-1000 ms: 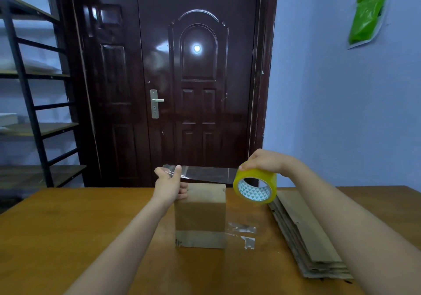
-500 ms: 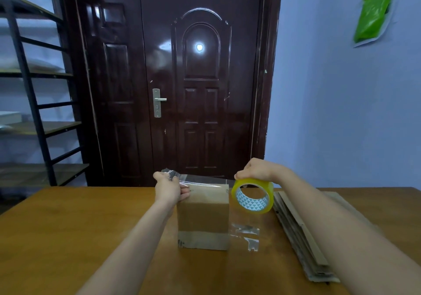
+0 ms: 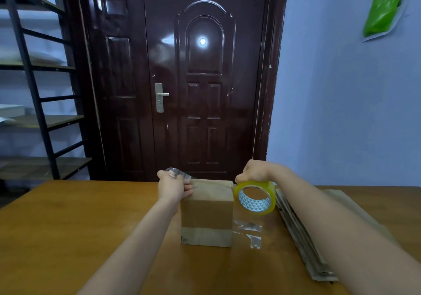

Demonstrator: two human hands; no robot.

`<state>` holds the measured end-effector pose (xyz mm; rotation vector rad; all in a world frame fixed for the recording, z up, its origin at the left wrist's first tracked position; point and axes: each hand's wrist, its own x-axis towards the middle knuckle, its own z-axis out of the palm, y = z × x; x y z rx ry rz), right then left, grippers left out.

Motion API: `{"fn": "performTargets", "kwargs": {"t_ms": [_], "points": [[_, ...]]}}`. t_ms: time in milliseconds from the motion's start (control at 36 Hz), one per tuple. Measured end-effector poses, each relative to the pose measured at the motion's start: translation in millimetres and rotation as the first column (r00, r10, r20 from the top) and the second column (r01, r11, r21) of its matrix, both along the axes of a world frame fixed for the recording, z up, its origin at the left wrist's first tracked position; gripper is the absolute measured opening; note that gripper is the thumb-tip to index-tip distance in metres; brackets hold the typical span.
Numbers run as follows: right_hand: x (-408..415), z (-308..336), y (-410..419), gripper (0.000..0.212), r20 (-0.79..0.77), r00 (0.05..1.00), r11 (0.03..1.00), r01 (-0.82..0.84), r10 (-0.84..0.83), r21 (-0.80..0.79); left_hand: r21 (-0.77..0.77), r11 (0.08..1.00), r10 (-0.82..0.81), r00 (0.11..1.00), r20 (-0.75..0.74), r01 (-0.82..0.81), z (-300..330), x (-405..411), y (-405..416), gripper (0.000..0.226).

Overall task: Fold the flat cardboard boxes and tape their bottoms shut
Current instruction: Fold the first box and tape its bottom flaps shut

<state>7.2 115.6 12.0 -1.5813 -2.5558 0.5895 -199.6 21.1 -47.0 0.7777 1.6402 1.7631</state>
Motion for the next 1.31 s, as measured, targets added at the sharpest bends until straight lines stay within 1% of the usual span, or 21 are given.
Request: {"fn": "performTargets", "kwargs": {"t_ms": [111,250,361,417,472,528,639,722,861,1056,1194,1306], "points": [[-1.6,0.2,-0.4,0.033,0.017,1.000,1.000,-0.002,0.001,0.015,-0.024,0.999,0.023,0.997,0.068,-0.022,-2.6,-4.5,2.8,0.022],[-2.2,-0.2,-0.3,0.034,0.026,1.000,1.000,-0.013,0.013,0.019,0.005,1.000,0.012,0.986,0.169,-0.013,-1.8,-5.3,-0.6,0.018],[-2.0,-0.3,-0.8,0.034,0.025,1.000,1.000,-0.012,0.011,0.026,0.028,0.997,0.058,0.974,0.220,-0.066,-0.9,-5.1,-2.4,0.005],[-2.7,-0.5,-1.6,0.034,0.030,0.999,0.999,-0.013,0.012,0.030,0.028,0.995,0.087,0.967,0.240,-0.096,-1.9,-5.7,-2.5,0.010],[-3.0,0.1,-2.1,0.034,0.031,0.999,0.999,-0.014,0.013,0.035,0.019,0.994,0.104,0.965,0.240,-0.112,-3.1,-6.3,-3.1,0.015],[-2.7,1.0,-2.3,0.033,0.026,1.000,0.999,-0.012,0.011,0.034,0.008,0.993,0.109,0.967,0.231,-0.114,-3.9,-6.7,-4.6,0.016],[-1.3,0.2,-2.6,0.033,0.018,1.000,1.000,-0.010,0.010,0.024,0.010,0.995,0.090,0.972,0.219,-0.095,-6.0,-7.3,-8.3,0.008],[0.3,-0.3,-3.5,0.033,0.014,1.000,1.000,-0.011,0.011,0.024,0.018,0.997,0.068,0.972,0.226,-0.074,-6.7,-7.1,-11.1,0.006],[1.8,0.4,-4.4,0.036,0.011,1.000,1.000,-0.012,0.011,0.028,0.013,0.998,0.059,0.967,0.247,-0.064,-8.0,-8.0,-12.2,0.014],[3.9,-1.8,-4.3,0.036,0.000,1.000,0.999,-0.014,0.014,0.038,0.113,0.993,0.006,0.966,0.260,-0.037,-5.4,-4.4,-21.1,0.012],[7.5,-6.3,-6.8,0.035,-0.063,0.998,0.999,-0.009,0.011,0.042,0.147,0.988,0.023,0.977,0.211,-0.055,-1.6,-1.1,-24.5,0.016],[12.3,-12.0,-8.0,0.031,-0.121,0.992,1.000,-0.018,0.020,0.020,0.143,0.987,0.038,0.972,0.230,-0.073,-3.0,-0.6,-25.8,0.014]]}}
